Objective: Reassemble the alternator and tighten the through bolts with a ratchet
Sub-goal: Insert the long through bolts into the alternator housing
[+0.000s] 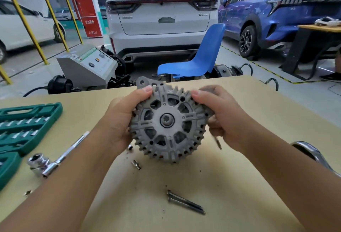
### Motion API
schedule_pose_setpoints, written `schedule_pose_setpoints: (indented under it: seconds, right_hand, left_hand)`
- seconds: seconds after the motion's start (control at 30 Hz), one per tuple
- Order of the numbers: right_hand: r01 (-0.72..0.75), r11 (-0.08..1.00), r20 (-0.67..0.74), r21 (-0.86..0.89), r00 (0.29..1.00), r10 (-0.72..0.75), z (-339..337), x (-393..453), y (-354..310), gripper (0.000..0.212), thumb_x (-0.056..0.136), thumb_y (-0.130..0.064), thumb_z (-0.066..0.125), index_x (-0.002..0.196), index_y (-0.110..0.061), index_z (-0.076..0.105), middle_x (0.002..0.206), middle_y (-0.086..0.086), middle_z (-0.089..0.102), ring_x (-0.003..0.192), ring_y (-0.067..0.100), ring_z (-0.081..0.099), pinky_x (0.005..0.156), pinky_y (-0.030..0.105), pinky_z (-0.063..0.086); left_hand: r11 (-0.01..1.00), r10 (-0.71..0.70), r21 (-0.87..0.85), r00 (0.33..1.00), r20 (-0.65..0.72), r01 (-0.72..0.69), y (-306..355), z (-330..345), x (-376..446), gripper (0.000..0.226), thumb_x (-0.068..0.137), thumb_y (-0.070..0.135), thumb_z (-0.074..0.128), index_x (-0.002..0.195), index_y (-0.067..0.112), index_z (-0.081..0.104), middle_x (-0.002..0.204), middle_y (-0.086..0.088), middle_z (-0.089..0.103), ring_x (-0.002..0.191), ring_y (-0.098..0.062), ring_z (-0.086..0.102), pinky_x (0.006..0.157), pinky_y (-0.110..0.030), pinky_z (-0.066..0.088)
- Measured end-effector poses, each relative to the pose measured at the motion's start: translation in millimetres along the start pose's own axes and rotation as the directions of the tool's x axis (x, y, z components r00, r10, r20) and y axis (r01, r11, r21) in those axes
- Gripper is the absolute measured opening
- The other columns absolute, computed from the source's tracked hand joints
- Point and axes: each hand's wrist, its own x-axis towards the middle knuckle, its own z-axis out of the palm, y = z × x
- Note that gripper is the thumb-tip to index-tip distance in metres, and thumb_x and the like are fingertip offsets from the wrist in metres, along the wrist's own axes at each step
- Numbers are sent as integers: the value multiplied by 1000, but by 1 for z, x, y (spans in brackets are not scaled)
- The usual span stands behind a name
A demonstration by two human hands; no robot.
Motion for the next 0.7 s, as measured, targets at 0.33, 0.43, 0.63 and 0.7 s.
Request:
schedule_pose_setpoints:
  seconds: [0.33,0.43,0.63,0.7]
  right_hand:
    - [355,931,109,-90,932,-345,-40,-7,-13,80,56,-30,93,125,-38,53,125,25,53,96,51,69,70,56,63]
    - [364,924,159,-120,925,-344,-37,-6,-15,96,50,-40,100,134,-42,52,128,16,54,93,55,67,76,66,60]
    - [295,900,198,-322,950,-241,-37,-9,-24,104,53,-49,90,146,-52,43,145,-15,51,117,31,64,88,49,59]
    - [262,899,194,-350,960,-204,-38,-13,-29,106,53,-51,85,150,-44,42,143,-18,53,84,8,69,63,20,54]
  left_hand:
    - [920,320,157,920,228,-359,-17,-7,8,82,61,16,92,137,9,61,124,-19,72,112,-39,71,89,-44,59]
    - [923,271,206,929,253,-325,-13,-16,6,91,55,17,93,138,12,56,129,-11,70,112,-34,73,82,-38,61]
    - [907,256,276,936,241,-319,1,-18,-4,80,59,30,92,132,19,61,126,-3,71,110,-31,73,62,-38,58]
    - [871,287,356,939,189,-338,3,-13,-5,77,54,39,93,125,24,67,120,4,72,110,-23,72,61,-31,57]
